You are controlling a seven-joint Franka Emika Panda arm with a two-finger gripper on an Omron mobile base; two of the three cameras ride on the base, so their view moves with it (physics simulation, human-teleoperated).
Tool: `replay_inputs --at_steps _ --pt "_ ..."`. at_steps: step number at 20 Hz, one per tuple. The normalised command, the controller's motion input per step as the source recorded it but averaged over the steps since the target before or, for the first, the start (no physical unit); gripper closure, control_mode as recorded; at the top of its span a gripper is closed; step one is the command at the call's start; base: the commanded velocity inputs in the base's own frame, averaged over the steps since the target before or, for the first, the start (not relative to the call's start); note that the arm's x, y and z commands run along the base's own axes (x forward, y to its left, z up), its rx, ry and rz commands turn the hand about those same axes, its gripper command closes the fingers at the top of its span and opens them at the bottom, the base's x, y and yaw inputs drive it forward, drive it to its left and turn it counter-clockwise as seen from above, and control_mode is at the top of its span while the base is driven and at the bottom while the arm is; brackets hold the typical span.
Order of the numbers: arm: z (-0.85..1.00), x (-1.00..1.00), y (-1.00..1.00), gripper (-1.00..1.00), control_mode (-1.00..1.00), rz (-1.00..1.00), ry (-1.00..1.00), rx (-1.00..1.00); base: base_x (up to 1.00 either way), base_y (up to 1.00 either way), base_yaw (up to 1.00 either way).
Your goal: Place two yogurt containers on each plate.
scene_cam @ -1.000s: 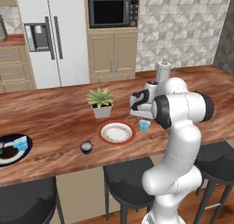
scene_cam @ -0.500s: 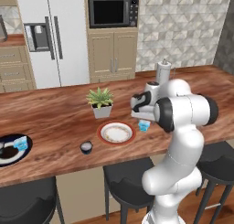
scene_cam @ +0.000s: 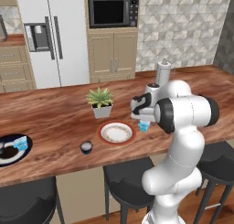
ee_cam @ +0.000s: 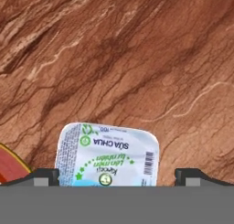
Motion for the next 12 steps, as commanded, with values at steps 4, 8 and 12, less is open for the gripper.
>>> replay_inputs --at_steps 4,8,12 --pt "0.0 0.46 0.0 -1.0 -1.0 0.0 0.0 0.0 0.0 0.0 0.0" --pt "0.0 0.26 0.0 -1.0 -1.0 0.0 0.0 0.0 0.0 0.0 0.0" --pt "0.0 0.0 0.08 -1.0 -1.0 0.0 0.0 0.0 0.0 0.0 0.0"
